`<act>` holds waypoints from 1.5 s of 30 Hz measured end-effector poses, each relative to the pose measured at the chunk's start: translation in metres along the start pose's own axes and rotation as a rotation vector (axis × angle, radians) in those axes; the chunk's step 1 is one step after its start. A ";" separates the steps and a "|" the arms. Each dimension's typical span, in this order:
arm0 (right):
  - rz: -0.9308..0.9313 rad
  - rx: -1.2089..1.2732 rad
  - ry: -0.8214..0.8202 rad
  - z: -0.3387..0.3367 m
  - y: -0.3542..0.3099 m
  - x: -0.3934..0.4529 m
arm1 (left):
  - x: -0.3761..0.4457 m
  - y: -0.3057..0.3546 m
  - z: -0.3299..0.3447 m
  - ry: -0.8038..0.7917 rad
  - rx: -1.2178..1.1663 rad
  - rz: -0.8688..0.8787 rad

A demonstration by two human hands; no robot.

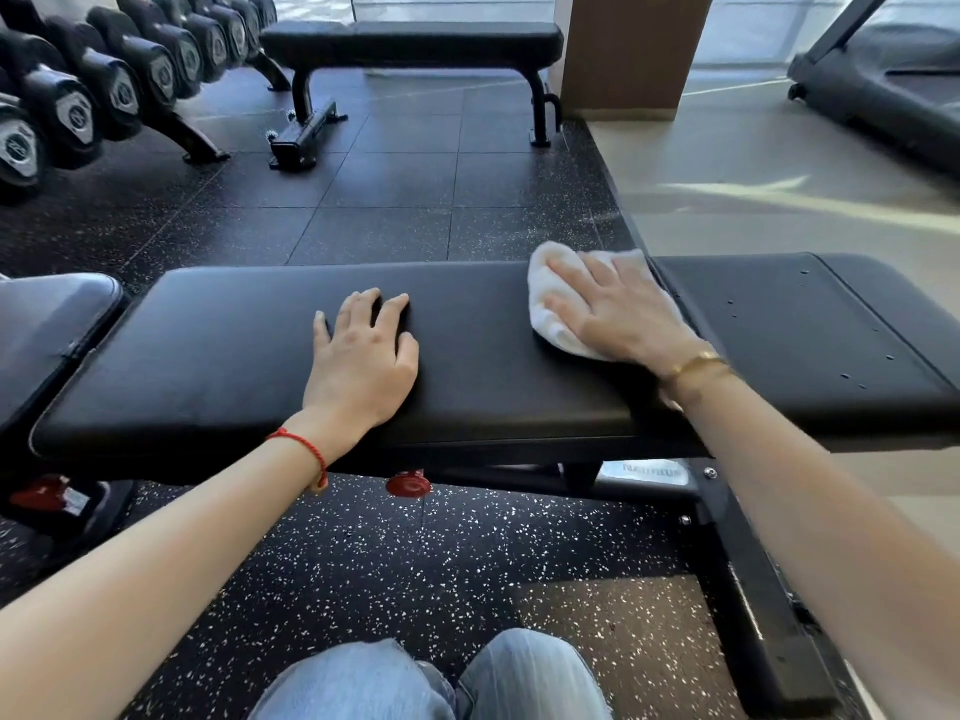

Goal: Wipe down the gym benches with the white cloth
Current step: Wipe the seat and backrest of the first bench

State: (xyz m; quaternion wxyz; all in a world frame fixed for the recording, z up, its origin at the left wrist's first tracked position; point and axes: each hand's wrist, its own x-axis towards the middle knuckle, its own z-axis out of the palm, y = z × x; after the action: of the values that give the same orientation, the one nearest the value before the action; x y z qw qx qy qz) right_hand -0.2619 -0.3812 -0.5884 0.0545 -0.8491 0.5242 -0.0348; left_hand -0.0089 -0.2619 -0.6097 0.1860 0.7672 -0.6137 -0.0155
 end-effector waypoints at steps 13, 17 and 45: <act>-0.377 -0.264 0.238 0.016 0.004 -0.134 | 0.001 -0.004 -0.002 -0.024 -0.008 0.005; -0.357 -0.308 0.268 0.025 -0.040 -0.120 | 0.002 0.000 -0.002 -0.033 0.004 -0.012; -0.028 -0.235 0.300 0.030 -0.007 -0.137 | 0.003 -0.005 0.001 0.022 -0.007 0.010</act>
State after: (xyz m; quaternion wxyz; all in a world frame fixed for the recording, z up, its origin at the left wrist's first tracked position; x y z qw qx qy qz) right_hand -0.3137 -0.2536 -0.6179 -0.1245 -0.8422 0.5150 -0.1002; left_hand -0.0041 -0.2638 -0.6111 0.1952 0.7637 -0.6153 -0.0083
